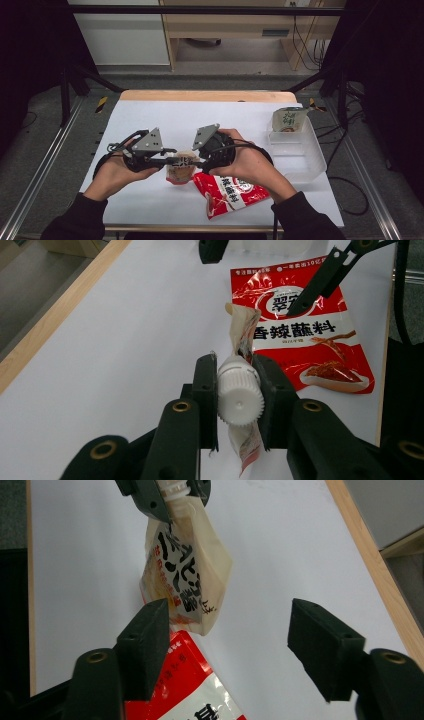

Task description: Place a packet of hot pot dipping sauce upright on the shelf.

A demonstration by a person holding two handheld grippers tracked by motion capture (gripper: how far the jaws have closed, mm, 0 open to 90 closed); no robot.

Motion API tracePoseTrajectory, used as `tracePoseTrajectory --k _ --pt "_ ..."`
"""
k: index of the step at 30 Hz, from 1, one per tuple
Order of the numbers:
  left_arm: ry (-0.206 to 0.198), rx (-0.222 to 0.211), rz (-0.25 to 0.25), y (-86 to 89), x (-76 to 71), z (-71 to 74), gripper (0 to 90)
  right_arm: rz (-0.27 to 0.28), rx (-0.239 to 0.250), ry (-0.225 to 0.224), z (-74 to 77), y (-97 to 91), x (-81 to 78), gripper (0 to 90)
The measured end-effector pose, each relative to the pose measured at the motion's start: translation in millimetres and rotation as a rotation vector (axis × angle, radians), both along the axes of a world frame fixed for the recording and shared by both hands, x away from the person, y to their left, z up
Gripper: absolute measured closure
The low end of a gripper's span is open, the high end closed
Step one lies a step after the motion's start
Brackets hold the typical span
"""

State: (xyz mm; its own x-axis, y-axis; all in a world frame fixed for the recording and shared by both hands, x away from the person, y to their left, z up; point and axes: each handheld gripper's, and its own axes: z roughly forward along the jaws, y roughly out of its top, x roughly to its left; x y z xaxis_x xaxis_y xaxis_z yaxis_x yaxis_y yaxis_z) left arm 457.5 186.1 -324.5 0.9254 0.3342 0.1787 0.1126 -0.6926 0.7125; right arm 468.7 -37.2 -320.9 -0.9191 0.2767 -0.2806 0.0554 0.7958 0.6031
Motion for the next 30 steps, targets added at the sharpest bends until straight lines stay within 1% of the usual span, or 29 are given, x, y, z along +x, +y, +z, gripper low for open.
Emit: tracePoseTrajectory --k 2,3,4,6,7,8,9,11,13,14,16,18,19,20,21,22,24,27,28,30 --pt "0.002 -0.001 -0.007 -0.3 -0.2 -0.1 73.3 0.014 -0.030 0.005 3.6 3.0 1.2 29.0" --pt "0.005 -0.004 -0.009 -0.6 -0.2 -0.6 73.3 0.009 -0.046 0.020 4.6 4.7 2.4 26.3" --pt "0.005 -0.007 -0.008 -0.9 -0.3 -1.0 73.3 0.010 -0.066 0.033 5.3 6.3 3.6 25.4" --pt "0.003 -0.002 -0.014 -1.1 -0.3 -0.8 73.3 0.023 -0.088 0.050 6.4 9.5 4.9 27.0" --pt "0.004 -0.003 -0.016 -1.3 -0.8 -0.7 73.3 0.037 -0.101 0.046 6.9 10.7 5.9 29.3" --pt "0.002 0.001 -0.022 -1.3 -1.0 -0.3 73.3 0.050 -0.110 0.051 7.4 12.1 6.2 34.6" --pt "0.004 -0.005 -0.021 -1.8 -1.3 -0.4 73.3 0.070 -0.118 0.047 7.8 13.5 6.0 36.7" --pt "0.006 -0.008 -0.025 -2.2 -1.4 -0.6 73.3 0.081 -0.130 0.054 8.3 17.0 5.4 38.9" --pt "0.008 -0.014 -0.032 -3.3 -2.0 -1.1 73.3 0.095 -0.135 0.052 8.5 20.0 5.5 42.8" --pt "0.005 -0.004 -0.041 -3.7 -2.0 -0.7 73.3 0.098 -0.138 0.056 8.4 21.3 5.8 44.5" --pt "0.006 -0.011 -0.046 -5.5 -3.2 -1.0 73.3 0.115 -0.143 0.060 8.0 23.2 6.4 48.6" --pt "0.005 -0.005 -0.054 -6.4 -3.9 -0.1 73.3 0.118 -0.152 0.073 6.8 25.0 6.5 51.3" --pt "0.014 -0.017 -0.066 -7.6 -4.2 -0.7 73.3 0.126 -0.158 0.077 5.8 25.8 6.6 53.2" --pt "0.006 -0.011 -0.059 -7.8 -4.5 -0.4 73.2 0.130 -0.163 0.080 4.9 26.5 6.5 54.3" --pt "0.002 -0.004 -0.062 -8.1 -4.3 -0.2 73.2 0.129 -0.168 0.087 4.5 26.9 6.0 56.6" --pt "0.005 -0.006 -0.064 -8.4 -4.5 -0.4 73.2 0.130 -0.169 0.094 4.0 27.4 5.4 58.8" --pt "0.004 -0.004 -0.067 -9.2 -4.6 -0.4 73.3 0.135 -0.179 0.092 3.8 28.1 4.7 63.9" --pt "0.008 -0.017 -0.064 -9.2 -4.6 -0.9 73.2 0.128 -0.185 0.094 4.0 27.9 4.6 73.9" --pt "0.007 -0.019 -0.064 -9.2 -4.7 -1.1 73.2 0.123 -0.188 0.091 4.1 27.6 4.5 75.8" --pt "0.005 -0.022 -0.064 -9.4 -4.8 -1.7 73.2 0.121 -0.184 0.100 4.7 27.2 4.4 79.3"
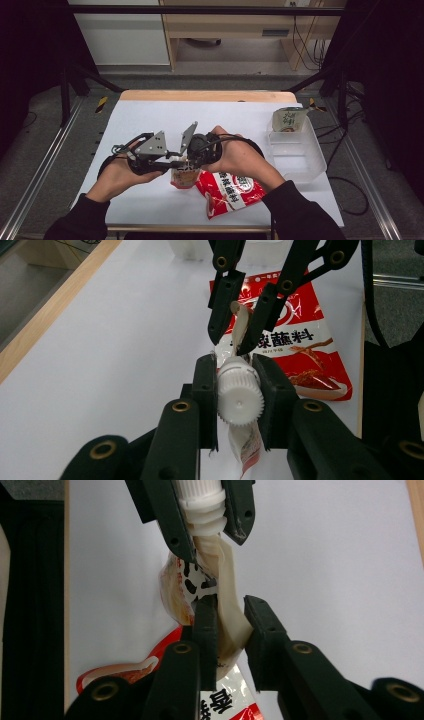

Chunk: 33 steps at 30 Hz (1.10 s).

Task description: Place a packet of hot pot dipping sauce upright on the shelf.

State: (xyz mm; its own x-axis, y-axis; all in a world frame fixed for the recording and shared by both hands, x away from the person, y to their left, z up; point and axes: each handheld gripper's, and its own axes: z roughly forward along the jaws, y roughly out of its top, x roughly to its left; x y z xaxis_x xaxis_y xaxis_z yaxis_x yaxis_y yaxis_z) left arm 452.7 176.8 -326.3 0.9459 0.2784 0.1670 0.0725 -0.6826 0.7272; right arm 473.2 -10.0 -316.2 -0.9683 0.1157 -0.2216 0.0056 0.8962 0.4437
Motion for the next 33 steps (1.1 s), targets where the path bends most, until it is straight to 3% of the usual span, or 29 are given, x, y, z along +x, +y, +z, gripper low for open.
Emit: tracePoseTrajectory --k 4,10,13,19,29,33 --pt "0.011 -0.020 0.011 0.0 1.3 -2.3 73.0 -0.012 -0.010 0.009 1.0 0.4 -1.2 85.6" --pt "0.017 -0.075 0.033 1.1 3.0 -4.9 71.2 -0.033 -0.016 0.029 5.9 -0.6 -0.7 87.9" --pt "0.004 -0.123 0.062 2.5 2.3 -3.6 50.9 -0.038 -0.019 0.022 11.7 -3.1 0.6 88.1" --pt "-0.024 -0.170 0.095 8.9 -0.4 -3.6 29.5 -0.061 -0.023 -0.012 25.8 -12.2 5.7 88.1" --pt "0.015 -0.177 0.194 29.8 -0.8 -33.1 14.2 -0.100 -0.012 -0.051 46.2 -33.2 17.1 88.1" --pt "0.016 -0.152 0.238 38.6 -1.8 -48.0 10.5 -0.123 -0.016 -0.054 49.4 -44.8 19.4 88.1"
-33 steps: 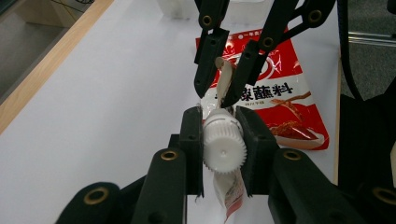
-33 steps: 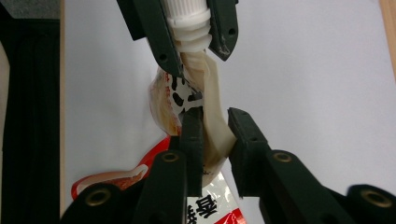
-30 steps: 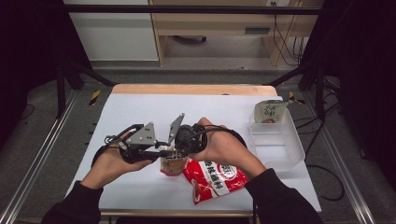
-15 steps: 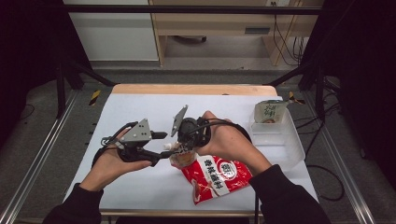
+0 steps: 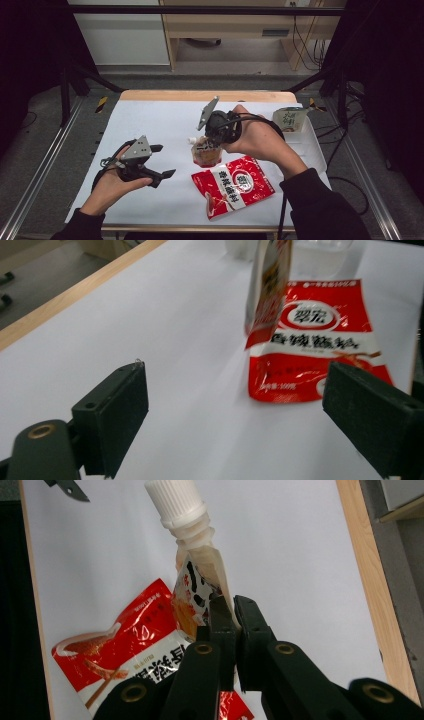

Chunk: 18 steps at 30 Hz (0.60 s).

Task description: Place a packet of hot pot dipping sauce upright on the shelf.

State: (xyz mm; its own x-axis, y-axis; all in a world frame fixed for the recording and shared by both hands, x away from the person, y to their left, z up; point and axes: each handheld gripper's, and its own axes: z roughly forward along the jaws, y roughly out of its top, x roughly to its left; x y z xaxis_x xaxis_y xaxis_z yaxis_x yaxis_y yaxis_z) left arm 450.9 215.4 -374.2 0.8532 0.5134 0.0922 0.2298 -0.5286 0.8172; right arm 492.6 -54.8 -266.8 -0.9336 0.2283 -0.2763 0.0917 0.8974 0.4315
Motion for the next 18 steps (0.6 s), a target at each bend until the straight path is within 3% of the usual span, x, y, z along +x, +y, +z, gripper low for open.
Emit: tracePoseTrajectory --k 8,12,18 --pt "-0.004 -0.005 0.070 17.0 -1.7 -23.0 6.7 -0.038 0.018 -0.013 6.4 -28.2 1.9 88.1" --pt "-0.007 0.007 0.132 24.2 -1.6 -34.7 2.8 -0.057 0.032 -0.031 13.3 -44.3 1.2 88.1" --pt "-0.001 0.035 0.171 33.8 -3.1 -51.1 3.4 -0.091 0.058 -0.070 26.0 -71.0 -2.0 88.0"
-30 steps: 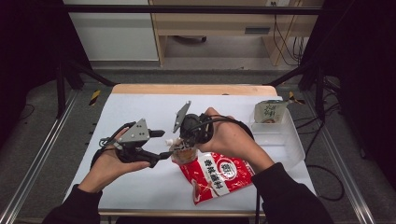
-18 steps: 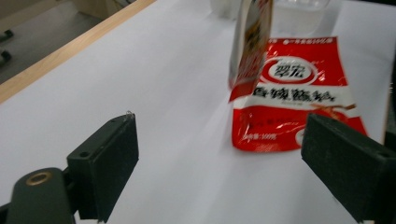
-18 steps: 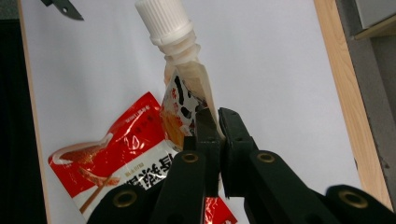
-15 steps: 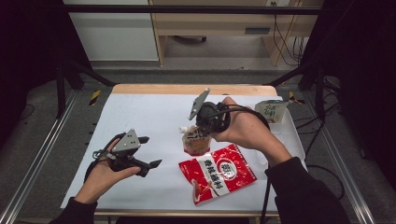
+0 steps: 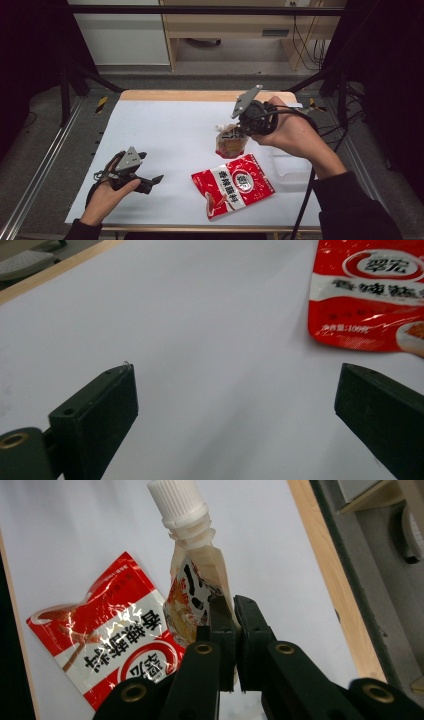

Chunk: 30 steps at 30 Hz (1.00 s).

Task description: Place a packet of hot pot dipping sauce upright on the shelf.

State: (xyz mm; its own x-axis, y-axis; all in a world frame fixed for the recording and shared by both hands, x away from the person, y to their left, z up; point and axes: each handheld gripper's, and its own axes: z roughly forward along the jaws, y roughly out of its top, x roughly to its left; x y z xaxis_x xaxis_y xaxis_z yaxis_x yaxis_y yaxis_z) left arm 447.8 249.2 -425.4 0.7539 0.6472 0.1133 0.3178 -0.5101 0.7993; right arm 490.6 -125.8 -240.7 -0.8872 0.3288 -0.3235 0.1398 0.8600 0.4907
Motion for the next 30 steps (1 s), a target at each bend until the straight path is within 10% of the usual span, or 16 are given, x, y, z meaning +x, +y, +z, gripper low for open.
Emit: tracePoseTrajectory --k 30 --pt "-0.032 0.005 0.173 35.2 -9.0 -19.5 3.3 -0.147 0.046 -0.093 19.1 -111.6 -15.9 88.1"
